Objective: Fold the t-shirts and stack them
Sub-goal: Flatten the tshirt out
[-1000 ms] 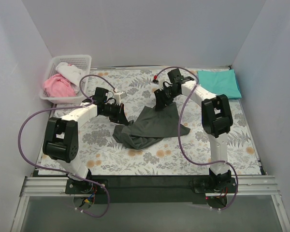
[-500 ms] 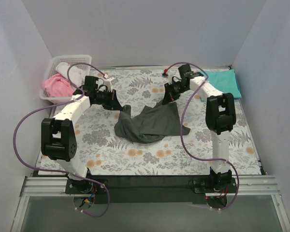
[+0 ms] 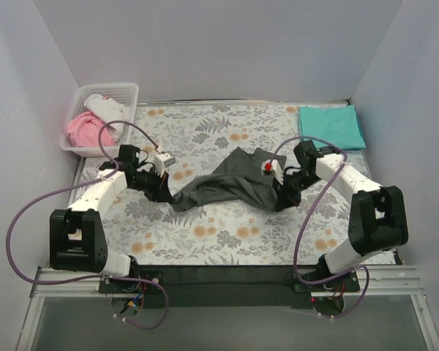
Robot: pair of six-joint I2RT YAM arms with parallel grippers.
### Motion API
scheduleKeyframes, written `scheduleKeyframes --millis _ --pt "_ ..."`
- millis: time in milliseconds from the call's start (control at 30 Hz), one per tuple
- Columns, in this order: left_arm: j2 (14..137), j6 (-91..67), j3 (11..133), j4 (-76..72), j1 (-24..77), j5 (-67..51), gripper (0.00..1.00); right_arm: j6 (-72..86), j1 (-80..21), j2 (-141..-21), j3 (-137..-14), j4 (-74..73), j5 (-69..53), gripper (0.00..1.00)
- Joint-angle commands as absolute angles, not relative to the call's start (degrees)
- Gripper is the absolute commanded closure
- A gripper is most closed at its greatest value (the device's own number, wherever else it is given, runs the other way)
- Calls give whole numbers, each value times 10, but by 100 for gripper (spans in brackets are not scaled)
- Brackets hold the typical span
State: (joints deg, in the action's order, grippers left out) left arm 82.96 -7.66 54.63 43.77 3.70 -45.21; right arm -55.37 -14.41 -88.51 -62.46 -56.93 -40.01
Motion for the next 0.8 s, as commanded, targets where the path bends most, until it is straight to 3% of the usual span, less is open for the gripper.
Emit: scheduleKeyframes --millis 0,67,100,133,200,300,400,633,767 --pt "761 47 455 465 37 -366 100 -648 -129 -882 -528 -571 -297 99" --pt "752 54 417 451 37 -341 100 -647 -126 -883 -491 -555 -270 93" --pt "751 34 414 440 37 -331 97 -643 -122 -885 -489 -556 -265 64" --pt "758 27 415 431 37 -324 93 -635 -110 -890 -492 -561 -269 52" --pt "769 12 437 436 35 -331 81 -622 -94 -891 -525 -590 -291 40" --pt "776 4 467 444 32 -355 78 -613 -43 -892 -605 -625 -341 41" --pt "785 -17 482 440 32 -363 79 -599 -6 -899 -663 -644 -360 48" --pt "832 -61 526 432 31 -391 83 -523 4 -954 -693 -609 -340 55" --pt "847 -66 540 434 31 -399 79 -494 1 -973 -672 -560 -308 54"
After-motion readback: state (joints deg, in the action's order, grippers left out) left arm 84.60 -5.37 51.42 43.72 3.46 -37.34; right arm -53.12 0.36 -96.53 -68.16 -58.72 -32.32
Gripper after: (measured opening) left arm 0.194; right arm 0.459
